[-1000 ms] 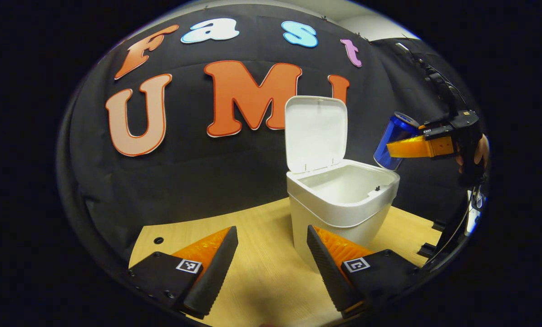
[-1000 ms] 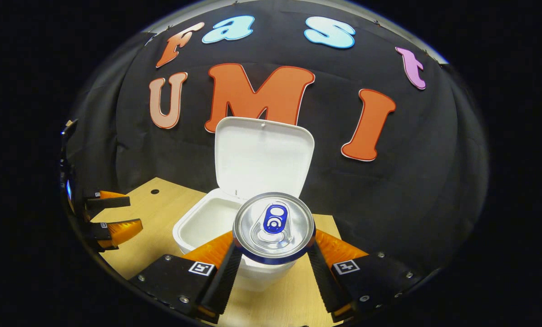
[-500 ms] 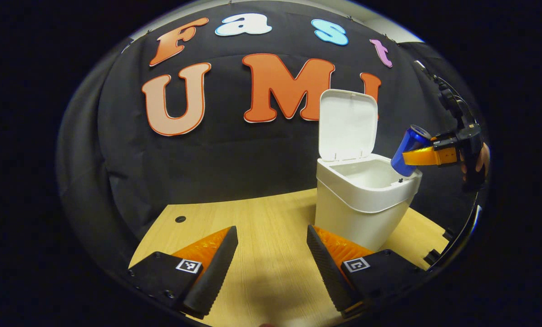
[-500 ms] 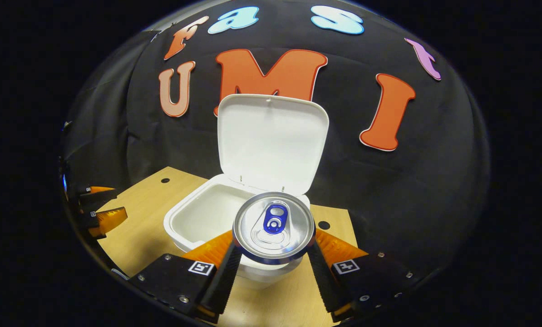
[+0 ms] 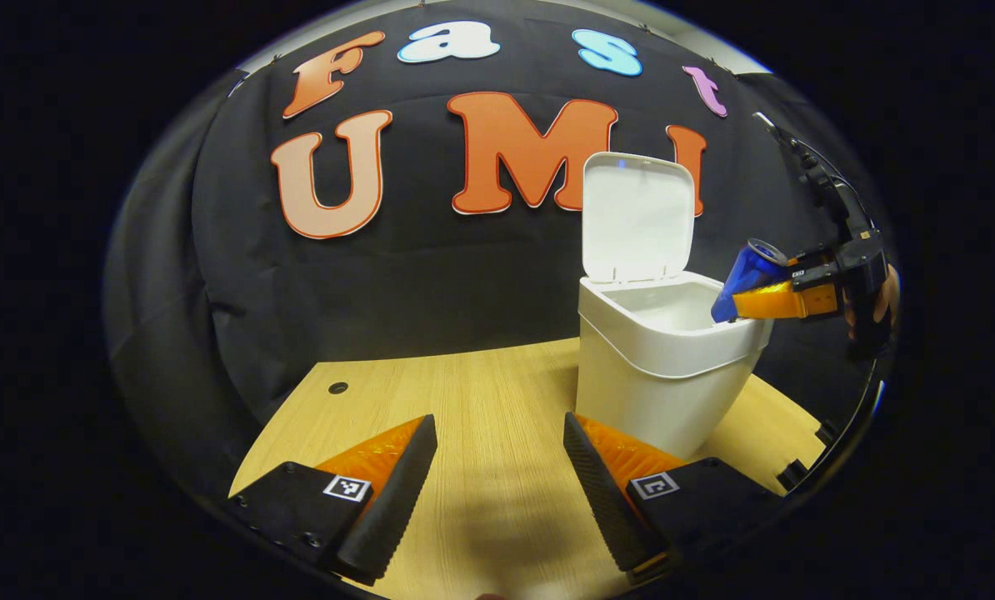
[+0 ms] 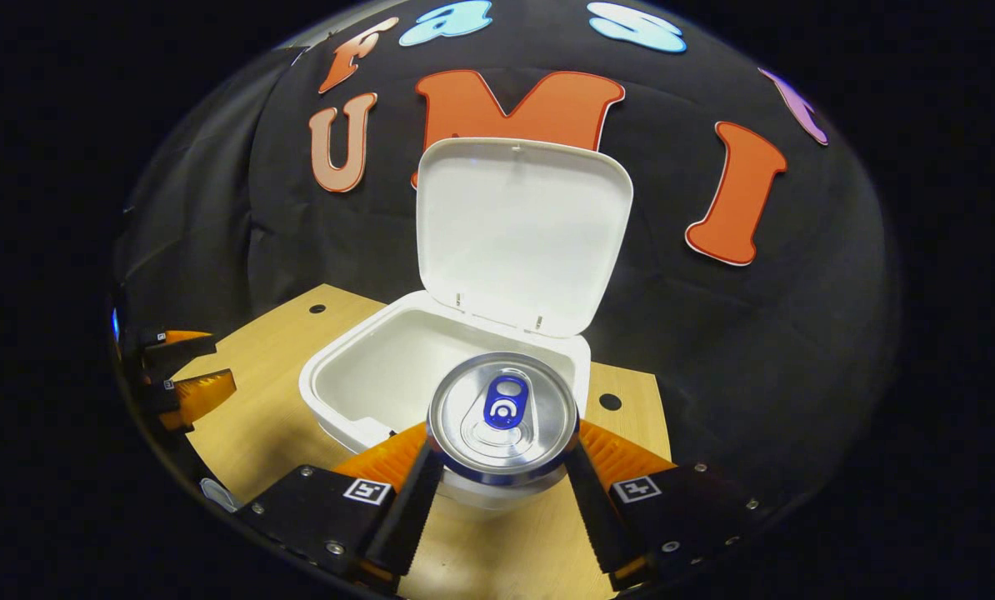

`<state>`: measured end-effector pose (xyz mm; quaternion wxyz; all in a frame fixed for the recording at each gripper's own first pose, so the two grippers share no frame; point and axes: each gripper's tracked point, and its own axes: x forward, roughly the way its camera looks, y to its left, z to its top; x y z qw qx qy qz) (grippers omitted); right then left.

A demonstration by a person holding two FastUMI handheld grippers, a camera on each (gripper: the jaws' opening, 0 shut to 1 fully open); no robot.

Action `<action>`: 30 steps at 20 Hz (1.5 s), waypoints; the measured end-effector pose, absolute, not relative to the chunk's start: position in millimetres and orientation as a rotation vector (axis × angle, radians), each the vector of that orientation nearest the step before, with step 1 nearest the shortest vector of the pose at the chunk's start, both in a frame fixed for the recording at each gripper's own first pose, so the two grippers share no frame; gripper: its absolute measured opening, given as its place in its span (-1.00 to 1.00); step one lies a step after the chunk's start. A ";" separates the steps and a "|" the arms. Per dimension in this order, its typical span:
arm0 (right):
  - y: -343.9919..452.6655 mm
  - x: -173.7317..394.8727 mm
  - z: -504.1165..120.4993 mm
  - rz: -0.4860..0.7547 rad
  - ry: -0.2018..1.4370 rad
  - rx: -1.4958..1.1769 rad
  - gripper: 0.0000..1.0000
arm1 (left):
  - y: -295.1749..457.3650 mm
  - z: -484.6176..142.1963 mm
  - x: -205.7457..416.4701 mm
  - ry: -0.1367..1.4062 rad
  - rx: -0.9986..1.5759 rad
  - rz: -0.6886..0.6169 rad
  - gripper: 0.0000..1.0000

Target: Press the lid of the desktop garbage bin to open it, pick up the crumpled paper on the desktop and throw it into the bin, then pick up the pop can on the desktop and drop it into the bin, and finally close the garbage bin lid.

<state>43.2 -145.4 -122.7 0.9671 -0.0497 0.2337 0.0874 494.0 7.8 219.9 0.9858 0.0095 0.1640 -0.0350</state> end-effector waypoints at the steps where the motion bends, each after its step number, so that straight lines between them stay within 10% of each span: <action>1: -145.4 43.3 -122.9 0.179 0.472 -0.100 0.64 | 8.4 219.9 494.1 0.331 0.017 -0.069 0.95; 30: -118.2 133.9 49.3 0.182 0.152 -0.147 0.77 | 79.1 218.7 492.0 0.338 0.032 0.023 0.95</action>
